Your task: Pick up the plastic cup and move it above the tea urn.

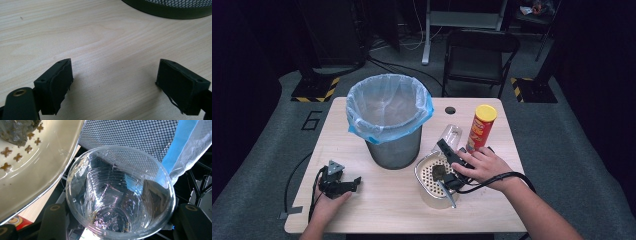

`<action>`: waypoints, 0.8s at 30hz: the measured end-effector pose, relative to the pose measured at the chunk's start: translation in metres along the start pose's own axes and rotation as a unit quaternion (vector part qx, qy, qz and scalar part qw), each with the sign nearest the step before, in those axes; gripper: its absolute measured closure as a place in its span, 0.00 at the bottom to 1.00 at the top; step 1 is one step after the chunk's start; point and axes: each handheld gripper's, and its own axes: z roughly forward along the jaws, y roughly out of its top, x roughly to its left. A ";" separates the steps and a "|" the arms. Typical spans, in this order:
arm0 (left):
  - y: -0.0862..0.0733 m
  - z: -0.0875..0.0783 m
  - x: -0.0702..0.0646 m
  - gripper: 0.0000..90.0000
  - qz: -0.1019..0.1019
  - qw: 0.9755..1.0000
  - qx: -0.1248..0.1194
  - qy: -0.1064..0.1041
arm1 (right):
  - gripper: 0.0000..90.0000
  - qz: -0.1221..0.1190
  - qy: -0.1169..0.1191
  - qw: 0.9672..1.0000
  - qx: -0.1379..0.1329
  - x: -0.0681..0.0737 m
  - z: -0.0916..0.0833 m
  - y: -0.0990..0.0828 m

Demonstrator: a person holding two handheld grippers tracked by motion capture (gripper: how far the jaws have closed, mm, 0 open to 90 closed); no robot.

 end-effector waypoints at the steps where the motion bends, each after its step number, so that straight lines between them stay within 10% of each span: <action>1: 0.000 0.000 0.000 0.15 0.000 1.000 0.000 0.000 | 0.42 -0.001 -0.001 1.000 0.000 0.000 0.000 0.000; 24: 0.000 0.000 0.000 0.15 0.000 1.000 0.000 0.000 | 0.42 -0.003 -0.004 1.000 -0.003 0.000 -0.001 0.001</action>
